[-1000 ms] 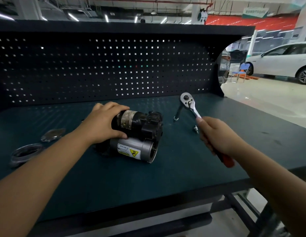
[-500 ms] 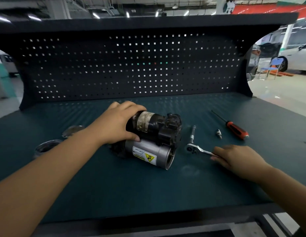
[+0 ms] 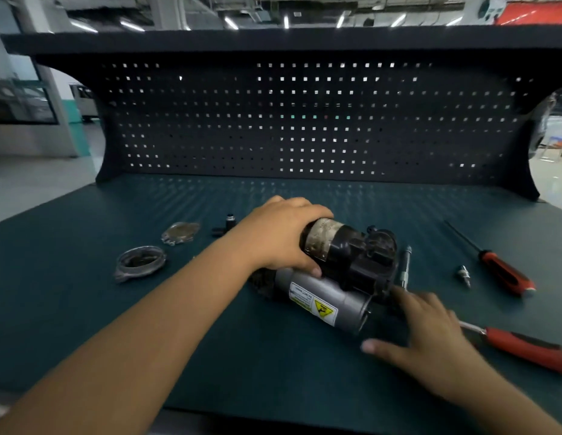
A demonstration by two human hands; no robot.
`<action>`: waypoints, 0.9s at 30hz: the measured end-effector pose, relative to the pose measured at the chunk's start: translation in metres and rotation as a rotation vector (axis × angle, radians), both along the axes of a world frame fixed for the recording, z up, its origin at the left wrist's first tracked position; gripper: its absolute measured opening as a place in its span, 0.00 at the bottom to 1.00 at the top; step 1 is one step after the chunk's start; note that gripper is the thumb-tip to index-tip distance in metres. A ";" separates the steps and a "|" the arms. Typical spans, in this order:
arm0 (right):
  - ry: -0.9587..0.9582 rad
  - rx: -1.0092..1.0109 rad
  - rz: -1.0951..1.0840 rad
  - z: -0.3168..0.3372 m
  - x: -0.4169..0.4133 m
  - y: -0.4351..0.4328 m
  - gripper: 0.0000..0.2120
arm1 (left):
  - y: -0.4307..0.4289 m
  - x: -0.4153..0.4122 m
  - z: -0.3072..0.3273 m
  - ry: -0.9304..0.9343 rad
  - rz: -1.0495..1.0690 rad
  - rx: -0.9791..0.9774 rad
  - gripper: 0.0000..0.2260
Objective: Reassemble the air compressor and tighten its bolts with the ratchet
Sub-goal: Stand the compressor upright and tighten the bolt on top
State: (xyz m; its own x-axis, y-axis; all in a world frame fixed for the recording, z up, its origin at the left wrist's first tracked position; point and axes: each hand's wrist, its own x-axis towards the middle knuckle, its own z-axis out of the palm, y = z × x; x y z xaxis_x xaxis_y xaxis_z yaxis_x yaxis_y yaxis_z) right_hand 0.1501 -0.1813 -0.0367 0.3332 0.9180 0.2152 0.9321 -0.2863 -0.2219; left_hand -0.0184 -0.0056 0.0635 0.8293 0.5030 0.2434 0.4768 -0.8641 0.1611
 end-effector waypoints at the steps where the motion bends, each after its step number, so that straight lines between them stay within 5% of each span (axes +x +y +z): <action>1: 0.070 -0.012 0.007 -0.005 -0.013 0.008 0.51 | -0.001 0.000 0.000 -0.010 0.011 -0.005 0.38; 7: 0.664 0.296 -0.004 -0.018 -0.026 0.026 0.37 | -0.005 -0.002 0.000 -0.085 0.019 -0.048 0.36; 15: 0.729 0.537 -0.073 -0.022 -0.020 0.023 0.38 | -0.011 -0.004 0.002 -0.211 0.002 -0.142 0.35; 22: 0.873 0.889 0.091 0.003 -0.007 0.012 0.47 | -0.026 -0.005 0.001 -0.487 -0.011 -0.284 0.32; 27: 0.799 0.917 0.242 0.071 -0.006 0.006 0.40 | -0.025 -0.013 -0.010 -0.799 -0.073 -0.617 0.22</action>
State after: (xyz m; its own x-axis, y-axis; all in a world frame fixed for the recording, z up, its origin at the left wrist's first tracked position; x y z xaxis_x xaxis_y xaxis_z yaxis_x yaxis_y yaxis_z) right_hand 0.1437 -0.1755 0.0339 0.5090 0.5918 0.6250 0.4510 0.4351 -0.7793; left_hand -0.0316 -0.0308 0.0540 0.5711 0.6832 0.4552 -0.0169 -0.5446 0.8385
